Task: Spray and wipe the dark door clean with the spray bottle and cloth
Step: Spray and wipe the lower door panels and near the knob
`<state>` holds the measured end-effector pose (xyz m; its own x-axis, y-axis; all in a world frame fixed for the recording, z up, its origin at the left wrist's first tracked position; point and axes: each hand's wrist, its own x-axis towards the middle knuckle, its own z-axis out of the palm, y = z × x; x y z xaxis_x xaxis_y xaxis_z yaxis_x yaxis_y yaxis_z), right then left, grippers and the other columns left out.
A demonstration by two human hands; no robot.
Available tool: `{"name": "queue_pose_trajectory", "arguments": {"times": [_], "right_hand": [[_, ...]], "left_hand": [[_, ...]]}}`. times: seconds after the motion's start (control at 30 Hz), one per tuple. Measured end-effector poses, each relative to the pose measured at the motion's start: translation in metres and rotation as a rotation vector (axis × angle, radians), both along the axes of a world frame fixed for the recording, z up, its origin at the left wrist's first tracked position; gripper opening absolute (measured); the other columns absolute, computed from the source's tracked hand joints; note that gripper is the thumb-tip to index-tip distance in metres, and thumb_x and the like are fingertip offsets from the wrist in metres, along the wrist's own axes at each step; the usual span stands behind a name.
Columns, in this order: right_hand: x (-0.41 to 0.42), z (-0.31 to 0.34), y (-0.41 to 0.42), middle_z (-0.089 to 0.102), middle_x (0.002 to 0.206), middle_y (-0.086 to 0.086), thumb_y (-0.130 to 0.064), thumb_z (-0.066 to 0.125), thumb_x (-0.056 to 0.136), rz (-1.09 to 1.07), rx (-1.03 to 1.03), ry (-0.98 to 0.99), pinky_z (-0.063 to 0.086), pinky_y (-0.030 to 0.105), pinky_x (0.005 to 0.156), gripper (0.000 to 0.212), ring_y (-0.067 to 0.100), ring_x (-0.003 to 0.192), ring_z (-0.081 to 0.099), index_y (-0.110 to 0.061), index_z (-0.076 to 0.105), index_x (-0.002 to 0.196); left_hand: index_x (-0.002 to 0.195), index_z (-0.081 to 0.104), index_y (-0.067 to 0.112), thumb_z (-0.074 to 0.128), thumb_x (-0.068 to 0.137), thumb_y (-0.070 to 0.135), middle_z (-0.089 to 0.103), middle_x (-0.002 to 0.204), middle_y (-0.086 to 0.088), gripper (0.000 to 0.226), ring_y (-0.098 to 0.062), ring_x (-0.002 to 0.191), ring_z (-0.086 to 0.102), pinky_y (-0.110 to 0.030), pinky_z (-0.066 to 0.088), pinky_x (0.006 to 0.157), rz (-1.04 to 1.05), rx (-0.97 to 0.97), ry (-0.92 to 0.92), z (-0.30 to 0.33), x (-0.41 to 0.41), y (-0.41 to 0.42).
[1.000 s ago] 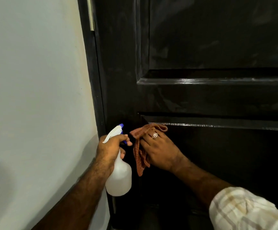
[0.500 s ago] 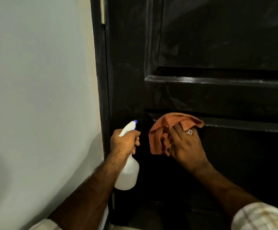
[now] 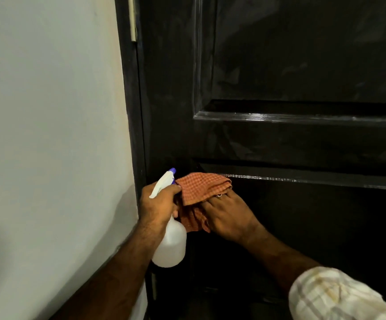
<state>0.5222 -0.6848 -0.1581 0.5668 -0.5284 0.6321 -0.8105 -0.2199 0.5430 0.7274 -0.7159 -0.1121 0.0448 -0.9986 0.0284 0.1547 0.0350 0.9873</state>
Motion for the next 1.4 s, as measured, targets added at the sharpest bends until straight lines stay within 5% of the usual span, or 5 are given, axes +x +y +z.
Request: {"name": "queue_pose_trajectory", "arguments": {"times": [0.37,0.5,0.8,1.1,1.4], "right_hand": [[0.004,0.123,-0.001,0.059,0.148,0.019,-0.038,0.051,0.095,-0.208,-0.137,-0.334,0.025,0.059,0.12,0.059,0.043,0.139,0.051,-0.01,0.059,0.146],[0.008,0.173,-0.004,0.039,0.169,0.012,-0.042,0.04,0.1,-0.119,-0.045,-0.134,0.02,0.051,0.13,0.066,0.03,0.16,0.027,-0.01,0.049,0.158],[-0.083,0.136,0.071,0.067,0.132,0.013,-0.037,0.061,0.093,-0.247,-0.088,-0.314,0.039,0.051,0.105,0.048,0.04,0.12,0.061,-0.014,0.064,0.134],[0.036,0.147,-0.003,0.066,0.136,0.014,-0.036,0.058,0.089,-0.158,0.002,-0.228,0.035,0.049,0.109,0.056,0.038,0.125,0.057,-0.012,0.064,0.14],[-0.045,0.176,0.028,0.058,0.152,0.015,-0.036,0.054,0.102,-0.108,0.007,0.099,0.032,0.055,0.122,0.052,0.038,0.143,0.049,-0.01,0.061,0.147]], "left_hand": [[0.119,0.066,0.02,0.069,0.085,0.007,0.079,0.086,-0.02,0.036,-0.023,0.043,0.046,-0.028,0.041,0.047,-0.089,-0.202,0.056,0.118,0.002,0.028],[0.103,0.071,0.011,0.068,0.082,-0.002,0.077,0.079,-0.023,0.024,-0.023,0.041,0.051,-0.026,0.04,0.042,-0.08,-0.16,-0.044,0.143,-0.003,0.043],[0.106,0.072,0.001,0.067,0.085,0.007,0.073,0.078,-0.016,0.022,-0.015,0.044,0.055,-0.027,0.042,0.041,-0.082,-0.071,-0.092,0.132,-0.024,0.03],[0.109,0.067,0.012,0.067,0.084,0.008,0.079,0.086,-0.019,0.026,-0.026,0.058,0.064,-0.027,0.047,0.046,0.041,-0.115,-0.111,0.132,0.008,0.016],[0.112,0.068,0.0,0.066,0.08,0.004,0.078,0.081,-0.023,0.033,-0.022,0.04,0.045,-0.028,0.038,0.045,-0.112,-0.103,-0.087,0.132,-0.02,0.034]]}}
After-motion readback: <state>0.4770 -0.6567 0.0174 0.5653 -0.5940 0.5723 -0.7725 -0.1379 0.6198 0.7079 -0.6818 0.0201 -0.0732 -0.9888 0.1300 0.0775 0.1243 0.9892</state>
